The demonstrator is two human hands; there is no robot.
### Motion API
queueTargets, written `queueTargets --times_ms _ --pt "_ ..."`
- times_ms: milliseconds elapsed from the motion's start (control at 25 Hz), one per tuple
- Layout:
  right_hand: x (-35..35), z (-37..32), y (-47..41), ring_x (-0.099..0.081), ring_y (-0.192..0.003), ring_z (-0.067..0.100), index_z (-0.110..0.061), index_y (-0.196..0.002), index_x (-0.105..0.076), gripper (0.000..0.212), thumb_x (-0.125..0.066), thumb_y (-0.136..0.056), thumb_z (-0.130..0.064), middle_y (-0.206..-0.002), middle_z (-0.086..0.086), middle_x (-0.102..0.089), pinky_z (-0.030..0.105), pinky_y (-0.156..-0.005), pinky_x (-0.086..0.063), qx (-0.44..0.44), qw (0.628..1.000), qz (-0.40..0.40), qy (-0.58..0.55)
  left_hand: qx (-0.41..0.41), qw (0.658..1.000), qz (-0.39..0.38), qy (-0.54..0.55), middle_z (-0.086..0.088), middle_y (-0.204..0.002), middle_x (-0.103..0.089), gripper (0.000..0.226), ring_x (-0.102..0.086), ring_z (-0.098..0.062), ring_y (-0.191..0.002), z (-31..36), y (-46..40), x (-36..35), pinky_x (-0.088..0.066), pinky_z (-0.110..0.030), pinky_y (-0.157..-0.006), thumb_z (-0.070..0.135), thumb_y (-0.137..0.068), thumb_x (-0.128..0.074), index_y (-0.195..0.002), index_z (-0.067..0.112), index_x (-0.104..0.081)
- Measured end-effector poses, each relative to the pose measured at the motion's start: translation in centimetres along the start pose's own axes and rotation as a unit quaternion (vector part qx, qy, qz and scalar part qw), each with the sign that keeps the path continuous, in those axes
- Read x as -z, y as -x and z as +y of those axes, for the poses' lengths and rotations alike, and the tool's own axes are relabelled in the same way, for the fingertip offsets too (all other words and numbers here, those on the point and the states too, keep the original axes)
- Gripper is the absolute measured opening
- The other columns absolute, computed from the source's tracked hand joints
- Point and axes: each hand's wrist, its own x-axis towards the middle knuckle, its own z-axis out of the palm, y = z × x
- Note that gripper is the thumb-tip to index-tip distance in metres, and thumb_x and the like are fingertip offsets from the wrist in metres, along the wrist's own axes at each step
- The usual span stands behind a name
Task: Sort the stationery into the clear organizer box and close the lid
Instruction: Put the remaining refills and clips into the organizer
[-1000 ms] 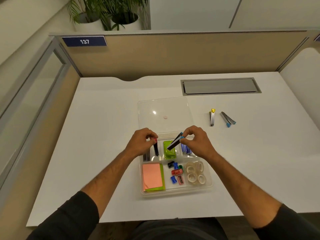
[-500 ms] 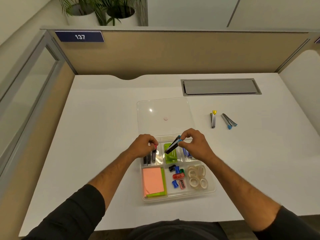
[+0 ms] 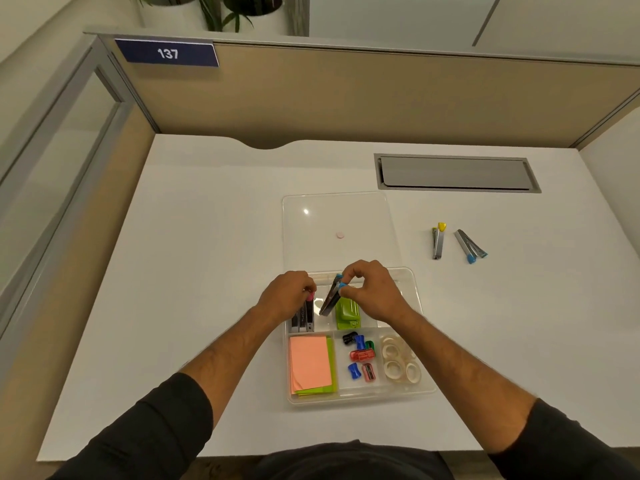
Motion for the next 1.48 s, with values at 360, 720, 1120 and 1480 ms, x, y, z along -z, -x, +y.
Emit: queueTargets --times_ms 360,720,1120,1480 --pt "-1.5 -0.1 -1.3 -0.046 -0.104 0.011 -0.027 -0.081 -0.062 0.014 -0.074 -0.077 -0.024 -0.105 -0.006 -0.062 0.029 -0.086 -0.042 -0.004 0.998 -0.035 0.057 -0.025 0.998 0.009 -0.063 -0.001 -0.103 -0.063 0.021 -0.060 -0.020 -0.089 0.0 -0.6 -0.7 -0.040 -0.026 -0.069 0.025 -0.095 -0.063 -0.115 0.024 -0.068" --pt "-3.0 -1.2 -1.9 -0.049 -0.096 0.012 -0.032 -0.087 -0.061 0.014 -0.073 -0.079 -0.029 -0.102 -0.004 -0.057 0.026 -0.073 -0.042 0.020 0.983 -0.057 0.174 -0.016 0.998 -0.002 -0.068 -0.001 -0.095 -0.061 0.016 -0.058 -0.016 -0.080 -0.5 -0.5 -1.0 -0.045 -0.028 -0.067 0.025 -0.095 -0.061 -0.105 0.017 -0.070" --pt "-5.4 -1.9 -3.0 -0.060 -0.080 0.023 -0.024 -0.105 -0.068 0.019 -0.067 -0.087 -0.032 -0.104 0.007 -0.052 0.029 -0.071 -0.048 0.045 0.948 -0.070 0.306 -0.042 0.997 -0.020 -0.054 -0.001 -0.098 -0.060 0.020 -0.059 -0.018 -0.082 -1.2 0.0 -0.8 -0.054 -0.034 -0.074 0.009 -0.090 -0.064 -0.108 0.016 -0.069" --pt "-7.3 -0.4 -3.3 -0.054 -0.093 0.024 -0.016 -0.098 -0.069 0.011 -0.060 -0.092 -0.018 -0.088 0.006 -0.067 0.033 -0.068 -0.041 0.131 0.911 -0.056 0.386 -0.075 0.995 -0.016 -0.060 -0.003 -0.108 -0.063 0.028 -0.060 -0.019 -0.092 -2.0 0.4 -1.1 -0.055 -0.036 -0.082 0.006 -0.091 -0.062 -0.116 0.017 -0.068"
